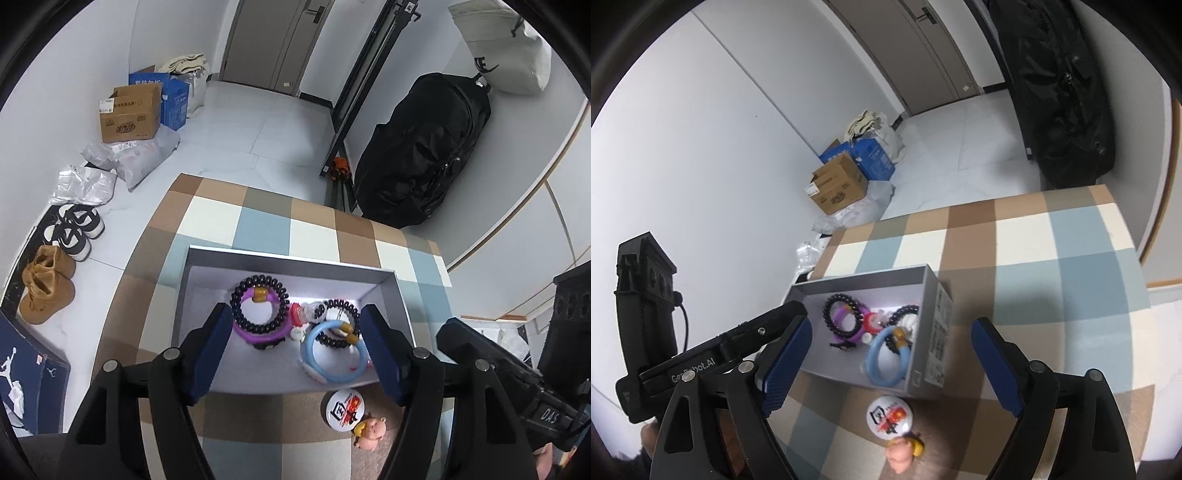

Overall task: Organize jewelry
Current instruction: 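Lift both open grippers out of the grey box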

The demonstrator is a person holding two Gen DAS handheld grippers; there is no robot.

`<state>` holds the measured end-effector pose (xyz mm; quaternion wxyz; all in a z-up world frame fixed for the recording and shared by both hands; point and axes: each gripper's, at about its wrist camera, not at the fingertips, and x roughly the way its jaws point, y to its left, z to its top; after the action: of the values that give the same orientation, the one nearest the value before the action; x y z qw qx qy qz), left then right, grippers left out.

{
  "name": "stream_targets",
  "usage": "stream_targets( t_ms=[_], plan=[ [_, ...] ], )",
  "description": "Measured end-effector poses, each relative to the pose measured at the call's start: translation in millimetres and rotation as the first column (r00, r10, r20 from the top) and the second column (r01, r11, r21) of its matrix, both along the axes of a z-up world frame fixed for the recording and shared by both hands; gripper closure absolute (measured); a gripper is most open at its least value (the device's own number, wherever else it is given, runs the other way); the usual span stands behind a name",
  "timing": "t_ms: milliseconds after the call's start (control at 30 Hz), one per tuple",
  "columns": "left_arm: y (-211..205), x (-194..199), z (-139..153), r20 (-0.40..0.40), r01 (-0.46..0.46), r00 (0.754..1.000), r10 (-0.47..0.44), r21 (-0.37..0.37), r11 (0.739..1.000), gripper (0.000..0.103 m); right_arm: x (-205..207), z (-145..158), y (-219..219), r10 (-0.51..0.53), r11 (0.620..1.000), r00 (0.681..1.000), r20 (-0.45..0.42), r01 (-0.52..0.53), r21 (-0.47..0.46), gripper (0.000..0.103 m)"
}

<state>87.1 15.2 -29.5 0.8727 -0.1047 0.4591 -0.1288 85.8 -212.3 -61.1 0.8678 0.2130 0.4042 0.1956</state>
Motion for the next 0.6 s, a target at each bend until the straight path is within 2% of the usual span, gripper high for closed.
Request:
stream_targets(
  t_ms=[100, 167, 433, 600],
  plan=[
    [-3.9, -8.4, 1.7, 0.020, -0.002, 1.000, 0.001, 0.016, 1.000, 0.028, -7.1, 0.3, -4.9, 0.009, 0.999, 1.000, 0.010, -0.009, 0.031, 0.007],
    [-6.9, -15.0, 5.0, 0.049, 0.011, 0.999, -0.012, 0.028, 1.000, 0.027, -12.2, 1.1, -7.5, 0.015, 0.999, 1.000, 0.016, -0.016, 0.047, 0.004],
    [-10.1, -35.8, 7.5, 0.108, 0.024, 0.994, -0.028, 0.042, 0.999, 0.018, -35.4, 1.3, -10.6, 0.013, 1.000, 0.999, 0.040, -0.012, -0.013, 0.000],
    [-8.1, -43.8, -1.4, 0.087, 0.026, 0.996, -0.027, 0.021, 0.999, 0.013, -46.5, -1.7, -11.8, 0.012, 0.998, 0.999, 0.040, -0.010, -0.056, 0.000]
  ],
)
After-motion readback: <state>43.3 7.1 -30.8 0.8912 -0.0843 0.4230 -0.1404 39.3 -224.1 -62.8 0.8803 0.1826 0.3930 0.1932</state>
